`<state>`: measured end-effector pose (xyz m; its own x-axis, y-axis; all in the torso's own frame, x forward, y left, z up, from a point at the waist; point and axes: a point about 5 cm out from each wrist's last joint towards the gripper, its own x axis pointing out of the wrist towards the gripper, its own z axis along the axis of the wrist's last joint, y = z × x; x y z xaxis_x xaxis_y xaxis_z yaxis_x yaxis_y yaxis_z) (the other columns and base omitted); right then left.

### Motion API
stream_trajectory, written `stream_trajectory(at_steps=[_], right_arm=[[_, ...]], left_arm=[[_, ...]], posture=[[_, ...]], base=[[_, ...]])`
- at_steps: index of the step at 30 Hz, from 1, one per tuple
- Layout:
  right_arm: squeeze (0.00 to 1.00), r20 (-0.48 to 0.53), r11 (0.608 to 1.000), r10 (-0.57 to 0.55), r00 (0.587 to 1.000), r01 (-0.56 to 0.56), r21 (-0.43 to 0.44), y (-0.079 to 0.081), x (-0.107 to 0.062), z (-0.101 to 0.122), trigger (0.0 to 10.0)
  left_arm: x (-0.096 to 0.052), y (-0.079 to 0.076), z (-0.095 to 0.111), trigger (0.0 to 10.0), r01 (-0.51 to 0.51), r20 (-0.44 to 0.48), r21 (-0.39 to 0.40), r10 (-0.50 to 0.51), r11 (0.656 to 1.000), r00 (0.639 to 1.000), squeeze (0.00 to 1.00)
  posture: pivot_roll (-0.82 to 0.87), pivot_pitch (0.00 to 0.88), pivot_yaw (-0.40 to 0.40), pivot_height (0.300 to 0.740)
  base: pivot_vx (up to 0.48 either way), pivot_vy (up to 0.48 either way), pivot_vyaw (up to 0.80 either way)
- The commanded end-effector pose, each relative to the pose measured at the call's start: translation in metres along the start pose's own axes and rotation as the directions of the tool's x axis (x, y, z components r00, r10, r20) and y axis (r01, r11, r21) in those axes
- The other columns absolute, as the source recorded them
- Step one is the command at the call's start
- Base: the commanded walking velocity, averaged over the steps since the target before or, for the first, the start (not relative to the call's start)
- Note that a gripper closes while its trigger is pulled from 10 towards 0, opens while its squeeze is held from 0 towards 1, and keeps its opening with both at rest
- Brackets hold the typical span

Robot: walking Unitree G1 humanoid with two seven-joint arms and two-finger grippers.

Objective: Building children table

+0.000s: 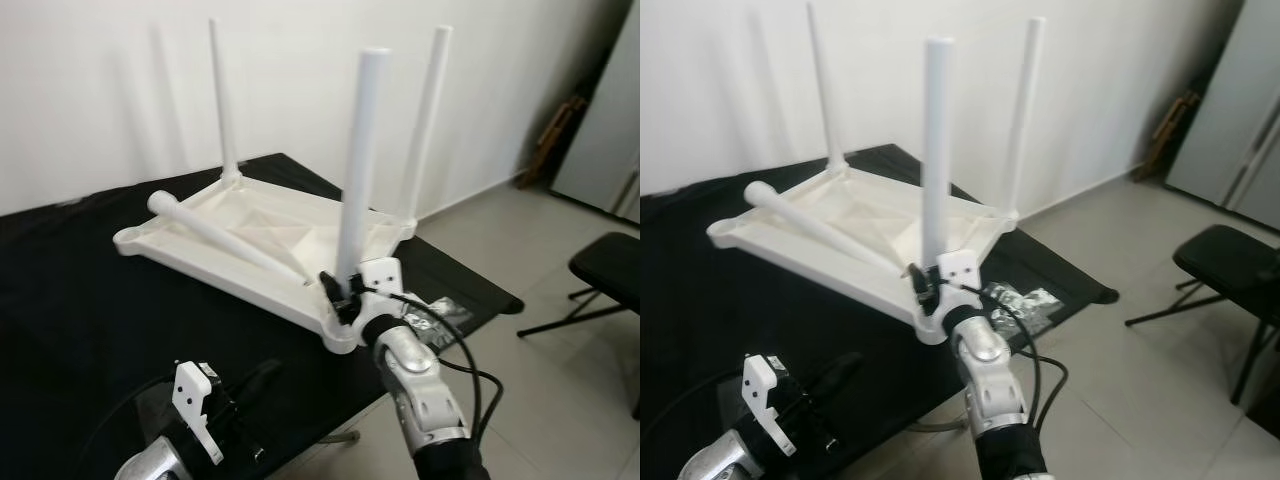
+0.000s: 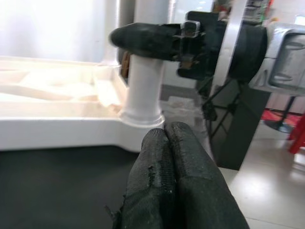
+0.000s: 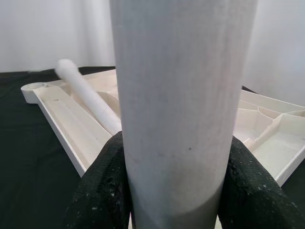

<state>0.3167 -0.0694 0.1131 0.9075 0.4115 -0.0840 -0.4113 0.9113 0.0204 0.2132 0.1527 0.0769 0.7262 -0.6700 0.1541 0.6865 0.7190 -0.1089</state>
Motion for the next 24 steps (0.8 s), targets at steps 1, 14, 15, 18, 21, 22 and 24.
stream_trajectory(at_steps=[1, 14, 15, 18, 21, 22, 24], right_arm=[[0.00, -0.246, 0.999, 0.019, 0.969, -0.008, 0.045, 0.002, -0.009, -0.048, 5.1], [0.20, -0.049, 0.891, 0.445, 0.894, -0.448, -0.070, -0.024, 0.010, 0.025, 10.0], [0.20, -0.049, 0.891, 0.445, 0.894, -0.448, -0.070, -0.024, 0.010, 0.025, 10.0], [0.00, -0.067, 0.858, 0.501, 0.863, -0.506, -0.093, -0.039, 0.012, 0.032, 10.0], [0.00, -0.107, 0.808, 0.567, 0.817, -0.577, -0.118, -0.054, 0.014, 0.040, 10.0], [0.00, -0.110, 0.805, 0.572, 0.813, -0.582, -0.117, -0.055, 0.014, 0.040, 10.0], [0.00, -0.113, 0.799, 0.579, 0.807, -0.590, -0.116, -0.056, 0.014, 0.041, 10.0]], left_arm=[[-0.001, 0.001, -0.004, 10.0, 0.003, -0.019, -0.019, -0.003, 1.000, 1.000, 0.00], [0.002, 0.002, -0.004, 10.0, -0.010, -0.010, -0.011, 0.010, 1.000, 1.000, 0.00], [0.002, 0.002, -0.004, 10.0, -0.010, -0.010, -0.011, 0.010, 1.000, 1.000, 0.00], [0.003, 0.002, -0.004, 10.0, -0.011, -0.008, -0.010, 0.011, 1.000, 1.000, 0.00], [0.003, 0.002, -0.005, 10.0, -0.013, -0.007, -0.007, 0.013, 1.000, 1.000, 0.00], [0.003, 0.002, -0.005, 10.0, -0.013, -0.007, -0.006, 0.013, 1.000, 1.000, 0.00], [0.003, 0.002, -0.005, 10.0, -0.013, -0.006, -0.006, 0.013, 1.000, 1.000, 0.00]], posture=[[0.01, 0.000, -0.008, 0.740], [0.03, 0.000, -0.024, 0.740], [0.03, 0.000, -0.024, 0.740], [0.04, 0.000, -0.029, 0.740], [0.04, 0.000, -0.031, 0.740], [0.04, 0.000, -0.031, 0.740], [0.04, 0.000, -0.031, 0.740]], base=[[0.000, 0.000, 0.00], [0.000, 0.000, 0.00], [0.000, 0.000, 0.00], [0.000, 0.000, 0.00], [0.000, 0.000, 0.00], [0.000, 0.000, 0.00], [0.000, 0.000, 0.00]])
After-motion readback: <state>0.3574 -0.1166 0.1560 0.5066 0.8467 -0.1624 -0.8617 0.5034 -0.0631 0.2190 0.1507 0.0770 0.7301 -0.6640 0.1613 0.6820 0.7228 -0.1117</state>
